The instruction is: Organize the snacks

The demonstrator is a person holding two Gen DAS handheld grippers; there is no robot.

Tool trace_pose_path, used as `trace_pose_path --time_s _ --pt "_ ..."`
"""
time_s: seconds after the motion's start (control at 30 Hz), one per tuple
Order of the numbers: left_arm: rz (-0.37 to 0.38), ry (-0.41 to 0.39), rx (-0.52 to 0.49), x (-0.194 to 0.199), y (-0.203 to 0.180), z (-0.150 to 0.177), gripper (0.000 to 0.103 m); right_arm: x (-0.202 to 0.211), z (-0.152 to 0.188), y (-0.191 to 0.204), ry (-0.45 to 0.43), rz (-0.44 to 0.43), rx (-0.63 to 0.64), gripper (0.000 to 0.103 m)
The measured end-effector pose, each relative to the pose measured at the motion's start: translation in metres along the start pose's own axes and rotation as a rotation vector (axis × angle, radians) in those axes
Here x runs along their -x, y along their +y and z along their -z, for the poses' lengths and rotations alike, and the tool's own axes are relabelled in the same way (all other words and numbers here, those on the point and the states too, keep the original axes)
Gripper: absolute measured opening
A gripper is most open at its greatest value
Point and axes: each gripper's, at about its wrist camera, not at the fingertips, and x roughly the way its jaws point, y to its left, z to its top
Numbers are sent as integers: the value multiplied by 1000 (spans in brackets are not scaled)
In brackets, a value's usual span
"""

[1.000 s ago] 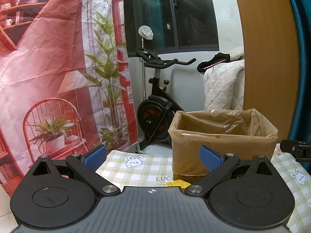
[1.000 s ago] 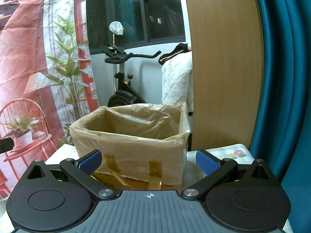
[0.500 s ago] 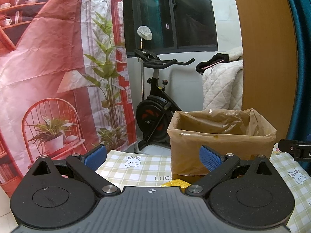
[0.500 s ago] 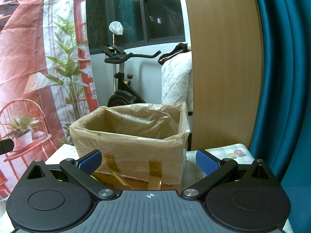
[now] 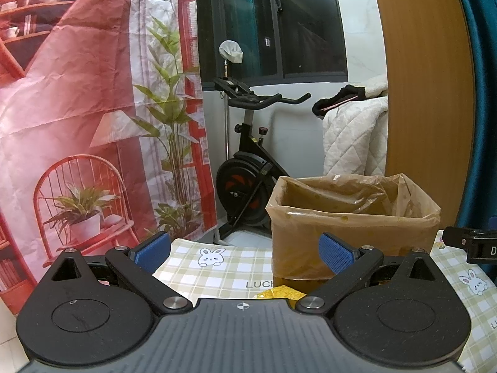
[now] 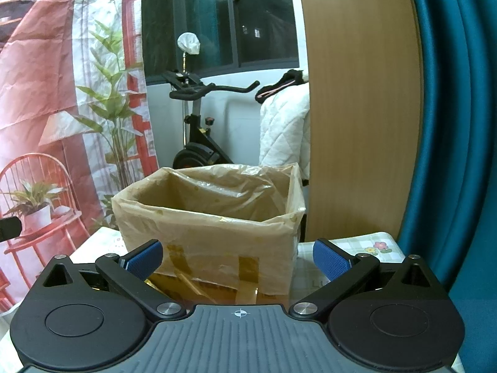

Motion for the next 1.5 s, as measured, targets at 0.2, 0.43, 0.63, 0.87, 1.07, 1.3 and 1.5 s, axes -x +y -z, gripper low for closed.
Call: trace_pose_path --time_s 0.2,0.43,0.63,0.87,1.07,1.3,1.5 --pt "3 -3 -1 1 -1 1 102 -2 1 0 -2 5 1 103" --pt "4 -11 1 2 -1 1 102 -2 0 -1 -3 4 2 103" --pt "3 -12 5 2 -1 1 102 -1 0 -1 -5 5 5 103" --pt "3 -12 5 2 -1 1 102 0 0 0 -5 5 8 103" --pt "5 -19 16 2 1 2 102 0 0 0 -6 6 8 103" --pt "96 -67 125 0 11 13 102 -3 5 2 -12 2 8 103" --pt "205 -47 253 -12 24 32 103 -4 23 9 -43 -7 38 103"
